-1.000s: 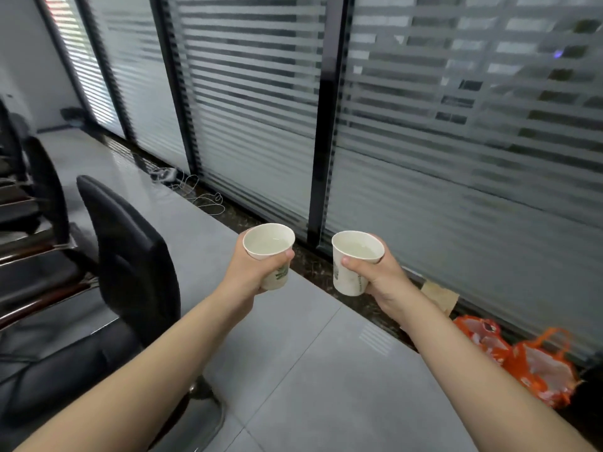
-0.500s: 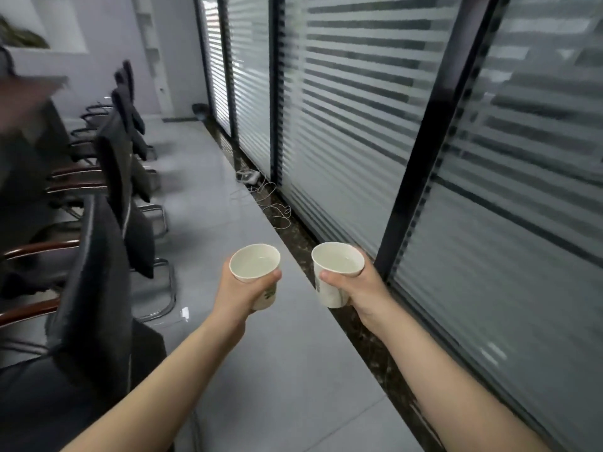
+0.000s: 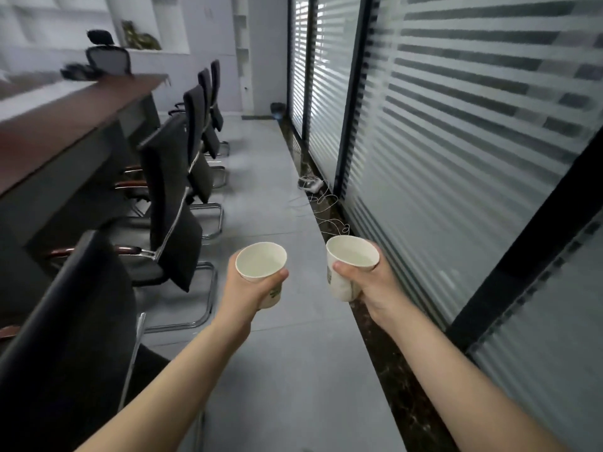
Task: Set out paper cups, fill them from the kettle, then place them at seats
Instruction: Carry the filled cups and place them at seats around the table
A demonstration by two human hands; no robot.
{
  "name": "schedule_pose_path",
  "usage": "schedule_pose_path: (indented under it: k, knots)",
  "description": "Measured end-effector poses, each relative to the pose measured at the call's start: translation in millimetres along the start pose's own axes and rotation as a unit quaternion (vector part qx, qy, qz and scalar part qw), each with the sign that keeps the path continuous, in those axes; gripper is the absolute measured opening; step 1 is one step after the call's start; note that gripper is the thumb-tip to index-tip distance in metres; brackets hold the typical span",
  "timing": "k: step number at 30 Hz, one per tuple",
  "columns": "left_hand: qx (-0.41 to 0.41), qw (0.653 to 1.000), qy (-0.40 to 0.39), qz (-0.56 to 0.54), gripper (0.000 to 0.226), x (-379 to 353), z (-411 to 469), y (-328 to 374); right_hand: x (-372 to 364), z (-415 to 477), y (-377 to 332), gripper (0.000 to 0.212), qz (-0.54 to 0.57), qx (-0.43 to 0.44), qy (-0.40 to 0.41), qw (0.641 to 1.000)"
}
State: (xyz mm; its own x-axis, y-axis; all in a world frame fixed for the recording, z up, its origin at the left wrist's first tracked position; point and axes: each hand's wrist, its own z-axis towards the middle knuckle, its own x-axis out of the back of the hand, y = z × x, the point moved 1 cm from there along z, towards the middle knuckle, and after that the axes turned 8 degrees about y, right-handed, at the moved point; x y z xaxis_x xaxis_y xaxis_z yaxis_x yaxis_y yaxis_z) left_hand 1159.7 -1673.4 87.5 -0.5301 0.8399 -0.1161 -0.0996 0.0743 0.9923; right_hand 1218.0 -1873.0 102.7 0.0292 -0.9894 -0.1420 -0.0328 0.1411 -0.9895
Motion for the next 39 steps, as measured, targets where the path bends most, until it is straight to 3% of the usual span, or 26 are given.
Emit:
schedule_pose_path:
  k: [5, 8, 13, 17, 22, 25, 30, 35, 37, 39]
  knots:
    - [-0.018, 1.000, 0.013, -0.002, 0.065, -32.7, 104.2, 1.2, -23.8, 119.5, -9.9, 0.077, -0.011, 0.001, -0.033, 0.999]
    - [-0.024, 0.999, 0.041, -0.003, 0.076, -48.1, 163.7, 5.1, -42.5, 186.9, -20.7, 0.082, -0.023, 0.020, -0.056, 0.998]
    - [-0.019, 0.997, 0.079, 0.014, 0.086, -63.7, 257.5, 5.8, -80.3, 290.2, -21.7, 0.059, -0.005, 0.021, -0.088, 0.996]
    - [-0.026, 0.995, 0.090, 0.024, 0.089, -78.2, 323.4, -2.9, -109.4, 362.9, -10.4, 0.061, -0.007, 0.016, -0.113, 0.993]
    - [-0.029, 0.995, 0.098, 0.020, 0.070, -103.5, 401.6, -16.3, -146.8, 457.0, 10.9, 0.073, -0.003, 0.003, -0.147, 0.989]
    - [-0.036, 0.990, 0.129, 0.031, 0.078, -119.0, 465.7, -23.5, -172.2, 526.0, 14.9, 0.083, -0.011, -0.004, -0.194, 0.981]
    - [-0.035, 0.986, 0.163, 0.025, 0.074, -146.0, 566.1, -15.3, -211.6, 635.2, 6.9, 0.064, -0.022, -0.010, -0.224, 0.974]
    - [-0.049, 0.977, 0.205, 0.040, 0.071, -157.3, 658.9, -5.9, -254.0, 724.9, -3.9, 0.081, -0.025, -0.026, -0.251, 0.967]
    - [-0.049, 0.973, 0.219, 0.054, 0.079, -159.6, 690.5, -5.6, -270.7, 753.8, -2.2, 0.071, -0.022, -0.030, -0.253, 0.967]
    - [-0.040, 0.972, 0.227, 0.045, 0.071, -161.5, 724.5, -10.3, -287.7, 785.0, 3.9, 0.061, -0.023, -0.039, -0.257, 0.965]
